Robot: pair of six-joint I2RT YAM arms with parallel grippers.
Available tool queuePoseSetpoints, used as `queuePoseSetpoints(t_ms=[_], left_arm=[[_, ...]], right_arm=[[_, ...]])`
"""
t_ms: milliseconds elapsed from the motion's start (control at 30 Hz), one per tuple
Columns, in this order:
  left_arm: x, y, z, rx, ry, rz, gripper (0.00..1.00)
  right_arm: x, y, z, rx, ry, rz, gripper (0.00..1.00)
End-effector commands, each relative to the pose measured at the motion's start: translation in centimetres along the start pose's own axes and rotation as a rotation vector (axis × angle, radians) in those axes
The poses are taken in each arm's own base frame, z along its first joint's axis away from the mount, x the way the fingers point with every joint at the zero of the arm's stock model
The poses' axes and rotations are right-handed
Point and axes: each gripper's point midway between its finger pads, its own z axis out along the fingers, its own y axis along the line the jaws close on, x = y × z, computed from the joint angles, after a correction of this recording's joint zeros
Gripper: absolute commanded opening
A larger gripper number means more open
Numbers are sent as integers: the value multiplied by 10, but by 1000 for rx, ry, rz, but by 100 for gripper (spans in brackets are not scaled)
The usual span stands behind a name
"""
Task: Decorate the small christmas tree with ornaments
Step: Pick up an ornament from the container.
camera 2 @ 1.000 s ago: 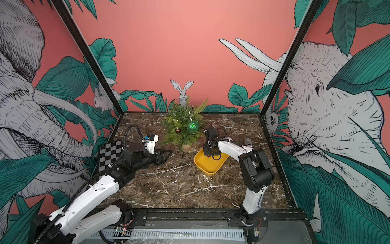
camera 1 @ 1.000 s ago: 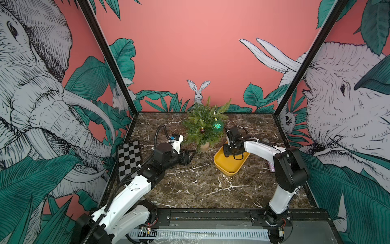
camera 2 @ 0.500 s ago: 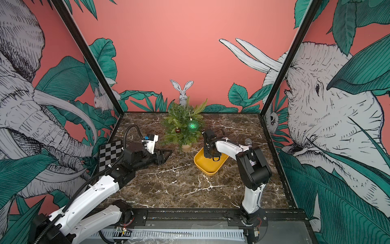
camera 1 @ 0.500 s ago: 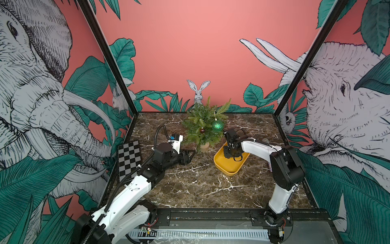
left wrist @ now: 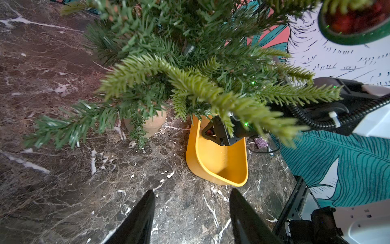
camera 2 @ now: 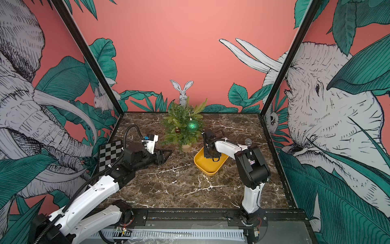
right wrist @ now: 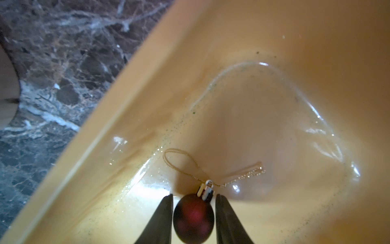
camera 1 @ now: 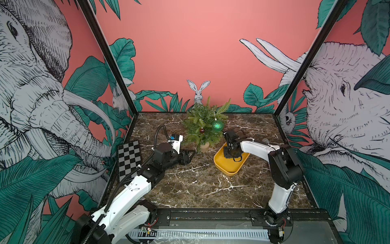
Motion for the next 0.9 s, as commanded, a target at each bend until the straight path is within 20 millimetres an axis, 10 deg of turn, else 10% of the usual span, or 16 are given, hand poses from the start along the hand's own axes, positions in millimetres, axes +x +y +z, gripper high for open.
queuePoseSetpoints(t_ms=[0,400,867], left_arm=[[-3,0,-5,-3,-23,1,58],[-18,-11,-15,15,-64,28,58],[-71,-51,-34,82,-166,110,58]], right_arm=[[4,2,7,8,20,5,31],[11,-2,-58,-78,-80,-13,22],[16,14,-230,-371,-383,-206,21]])
